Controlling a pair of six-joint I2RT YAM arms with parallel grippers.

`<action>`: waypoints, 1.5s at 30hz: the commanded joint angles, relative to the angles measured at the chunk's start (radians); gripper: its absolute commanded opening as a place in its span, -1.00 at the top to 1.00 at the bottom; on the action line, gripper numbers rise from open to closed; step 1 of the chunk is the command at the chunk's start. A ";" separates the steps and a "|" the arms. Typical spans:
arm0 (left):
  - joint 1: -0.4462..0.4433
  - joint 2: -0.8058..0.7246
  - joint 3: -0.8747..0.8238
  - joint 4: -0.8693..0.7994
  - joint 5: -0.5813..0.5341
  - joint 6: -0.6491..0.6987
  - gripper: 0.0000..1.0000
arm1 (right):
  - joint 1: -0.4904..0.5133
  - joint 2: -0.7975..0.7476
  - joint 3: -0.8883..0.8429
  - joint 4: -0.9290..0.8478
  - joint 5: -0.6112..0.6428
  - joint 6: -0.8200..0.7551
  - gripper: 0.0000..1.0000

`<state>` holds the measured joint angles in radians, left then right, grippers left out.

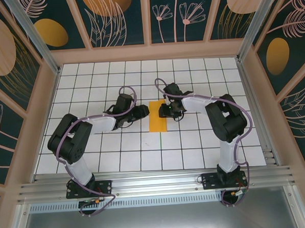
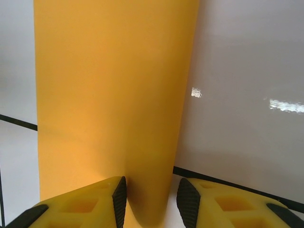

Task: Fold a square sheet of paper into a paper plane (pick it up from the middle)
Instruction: Hold the square sheet of paper at the center of the table.

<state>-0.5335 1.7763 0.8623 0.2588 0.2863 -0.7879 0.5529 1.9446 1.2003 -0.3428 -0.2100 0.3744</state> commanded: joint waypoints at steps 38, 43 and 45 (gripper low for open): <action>-0.020 0.197 0.104 -0.003 0.129 -0.019 0.77 | 0.028 0.152 -0.041 -0.019 0.049 -0.022 0.20; -0.020 0.213 0.105 -0.041 0.114 -0.013 0.79 | 0.029 0.152 -0.039 -0.018 0.047 -0.022 0.20; -0.022 0.217 0.136 -0.064 0.103 -0.008 0.81 | 0.031 0.151 -0.040 -0.018 0.049 -0.020 0.20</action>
<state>-0.5465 1.9594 0.9649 0.2668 0.4255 -0.8192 0.5583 1.9598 1.2171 -0.3641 -0.1989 0.3679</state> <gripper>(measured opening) 0.101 0.400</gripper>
